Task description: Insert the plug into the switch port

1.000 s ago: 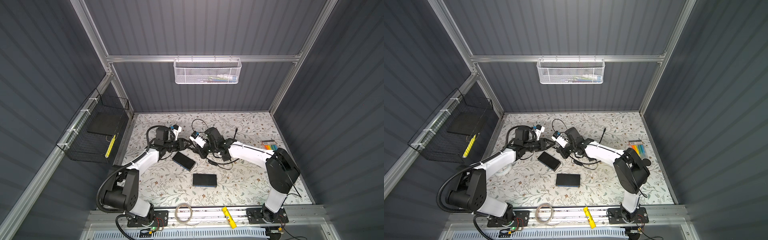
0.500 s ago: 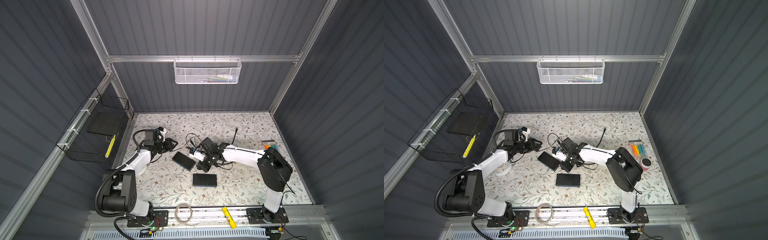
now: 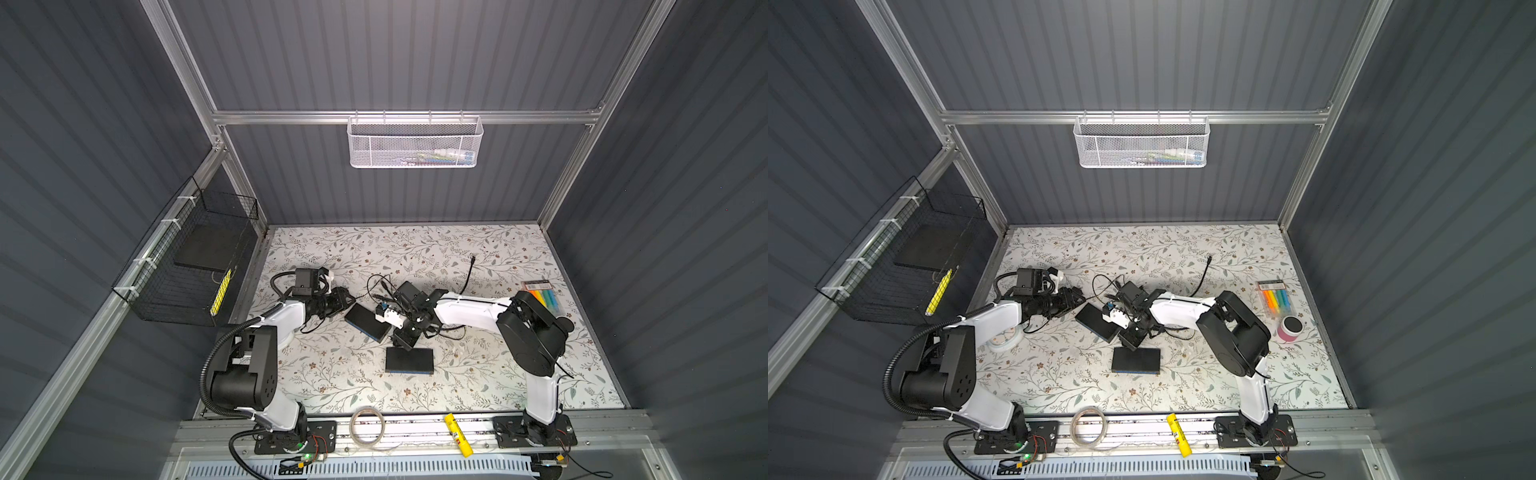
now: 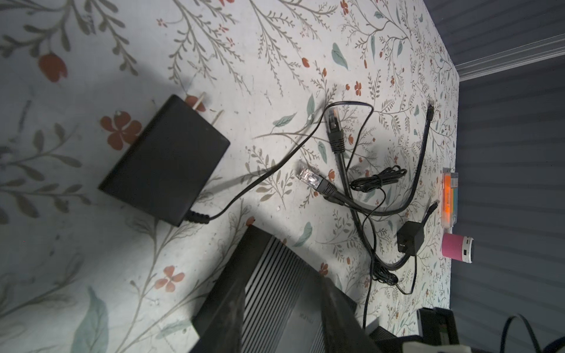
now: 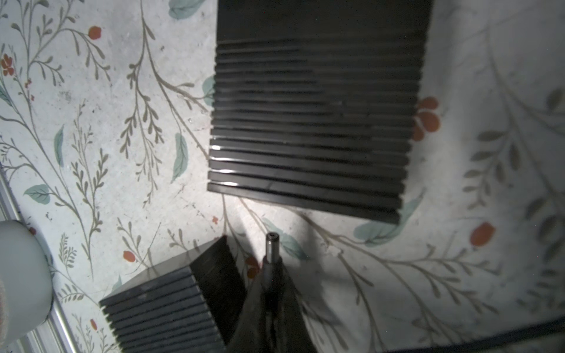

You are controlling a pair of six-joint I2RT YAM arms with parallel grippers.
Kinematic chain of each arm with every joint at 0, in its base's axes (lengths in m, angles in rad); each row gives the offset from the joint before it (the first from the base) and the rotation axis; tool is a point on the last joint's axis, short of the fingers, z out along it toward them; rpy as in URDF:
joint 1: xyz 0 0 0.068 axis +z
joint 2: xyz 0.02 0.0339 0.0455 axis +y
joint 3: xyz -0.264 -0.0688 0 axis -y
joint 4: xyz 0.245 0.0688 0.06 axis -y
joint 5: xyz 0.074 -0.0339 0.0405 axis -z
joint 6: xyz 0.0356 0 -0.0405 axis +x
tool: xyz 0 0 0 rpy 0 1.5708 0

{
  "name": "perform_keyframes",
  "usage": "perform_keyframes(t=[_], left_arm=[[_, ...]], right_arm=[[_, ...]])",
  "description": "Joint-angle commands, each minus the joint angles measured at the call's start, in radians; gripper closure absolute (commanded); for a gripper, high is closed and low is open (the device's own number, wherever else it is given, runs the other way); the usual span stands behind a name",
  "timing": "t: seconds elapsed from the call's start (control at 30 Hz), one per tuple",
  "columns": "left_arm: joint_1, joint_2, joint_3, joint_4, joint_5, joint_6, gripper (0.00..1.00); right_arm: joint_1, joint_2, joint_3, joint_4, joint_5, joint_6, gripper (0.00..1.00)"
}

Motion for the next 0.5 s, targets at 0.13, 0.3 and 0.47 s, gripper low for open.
perform_keyframes(t=[0.13,0.3,0.47], left_arm=[[-0.004,0.015,-0.003,0.014,0.027,-0.005,0.58],[-0.005,0.027,-0.012,0.023,0.044,-0.001,0.59],[-0.005,0.040,-0.022,0.029,0.055,0.005,0.59]], right_arm=[[0.004,0.048,0.064,-0.047,0.046,0.008,1.00],[0.005,0.066,0.083,-0.058,0.041,0.016,1.00],[0.008,0.073,0.092,-0.068,0.040,0.016,1.00]])
